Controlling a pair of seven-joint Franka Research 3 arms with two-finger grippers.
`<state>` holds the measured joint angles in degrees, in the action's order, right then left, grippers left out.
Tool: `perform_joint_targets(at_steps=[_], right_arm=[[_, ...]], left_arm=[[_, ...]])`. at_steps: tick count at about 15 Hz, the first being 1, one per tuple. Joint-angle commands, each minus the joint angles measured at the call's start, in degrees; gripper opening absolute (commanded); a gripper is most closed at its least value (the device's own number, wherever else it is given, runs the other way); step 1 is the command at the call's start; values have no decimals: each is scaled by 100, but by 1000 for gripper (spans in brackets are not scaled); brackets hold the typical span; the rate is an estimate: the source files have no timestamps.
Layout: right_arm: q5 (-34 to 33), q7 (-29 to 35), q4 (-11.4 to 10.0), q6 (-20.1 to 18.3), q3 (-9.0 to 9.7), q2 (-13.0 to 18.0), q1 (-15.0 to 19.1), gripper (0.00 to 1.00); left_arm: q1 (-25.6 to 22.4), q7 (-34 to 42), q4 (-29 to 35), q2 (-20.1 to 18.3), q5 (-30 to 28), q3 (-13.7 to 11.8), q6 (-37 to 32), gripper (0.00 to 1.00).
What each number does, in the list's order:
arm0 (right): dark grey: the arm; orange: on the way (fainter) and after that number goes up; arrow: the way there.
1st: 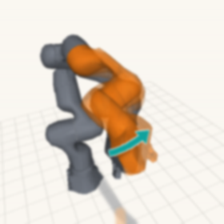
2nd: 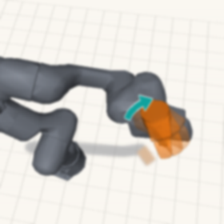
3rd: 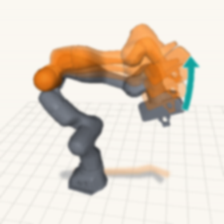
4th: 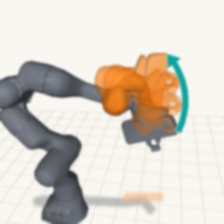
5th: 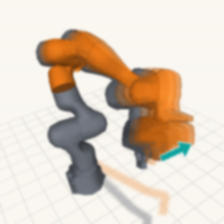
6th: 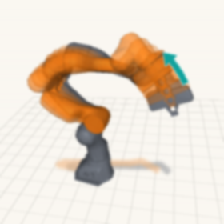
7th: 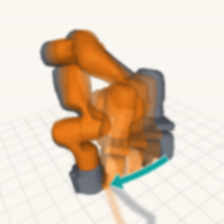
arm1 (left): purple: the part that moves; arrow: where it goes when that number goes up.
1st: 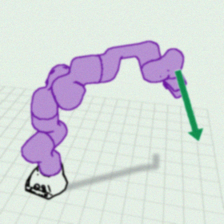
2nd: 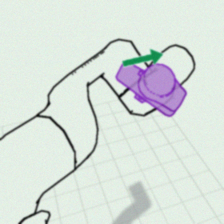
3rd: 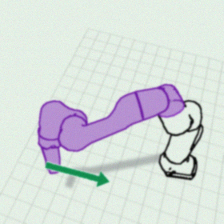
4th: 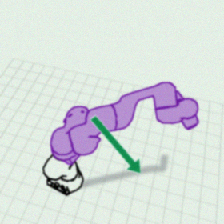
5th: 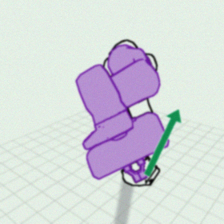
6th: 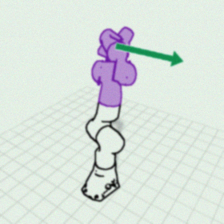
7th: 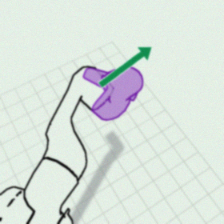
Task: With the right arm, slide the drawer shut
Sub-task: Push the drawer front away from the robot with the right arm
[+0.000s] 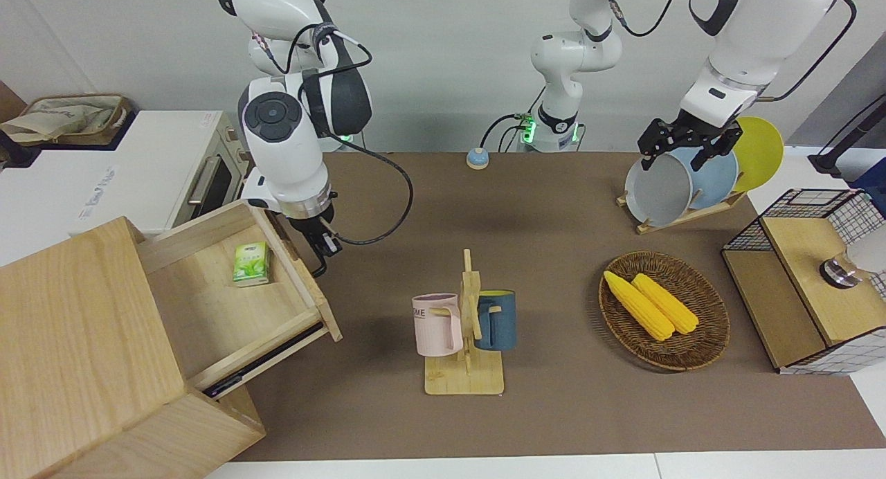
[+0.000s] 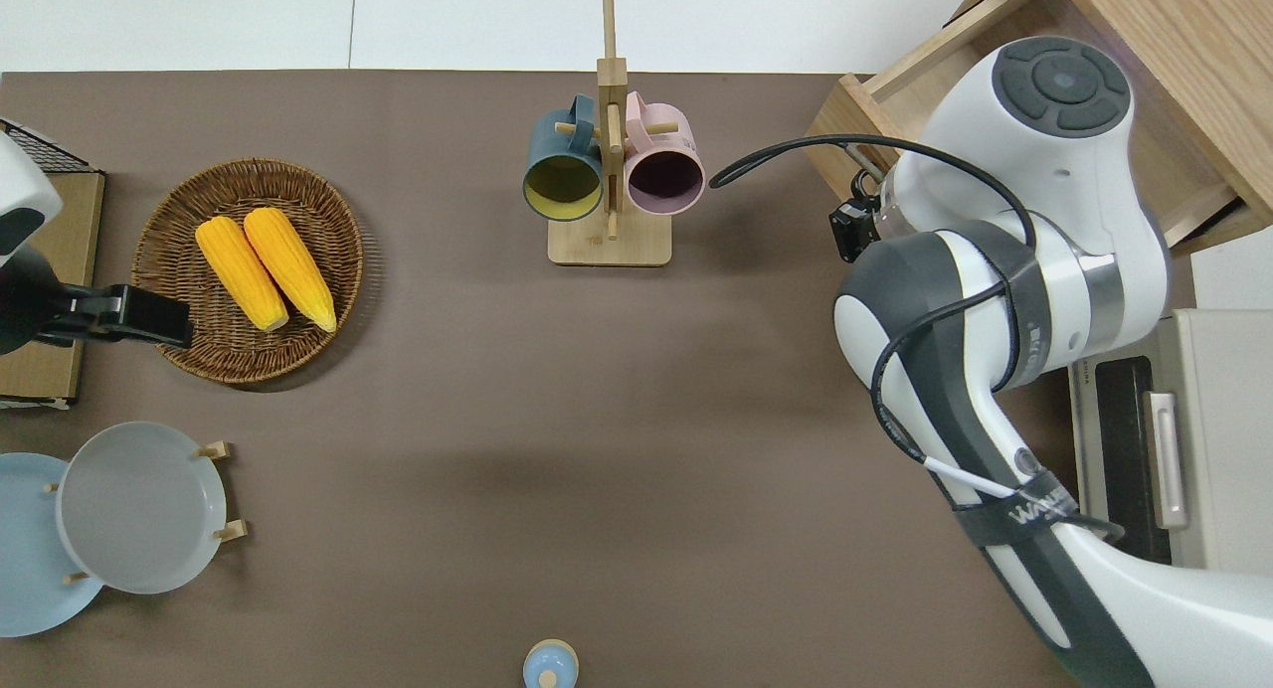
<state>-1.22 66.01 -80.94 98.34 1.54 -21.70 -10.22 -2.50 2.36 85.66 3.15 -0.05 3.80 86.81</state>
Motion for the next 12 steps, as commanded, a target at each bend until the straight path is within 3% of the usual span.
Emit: perform_joint_targets(at_steps=[1, 12], right_arm=[[-54, -220, 149, 80, 101, -106, 415, 0], [-63, -1125, 492, 80, 109, -317, 1136, 0]], left_arm=[[39, -60, -49, -25, 102, -2, -103, 993], [39, -60, -49, -25, 102, -2, -103, 993]])
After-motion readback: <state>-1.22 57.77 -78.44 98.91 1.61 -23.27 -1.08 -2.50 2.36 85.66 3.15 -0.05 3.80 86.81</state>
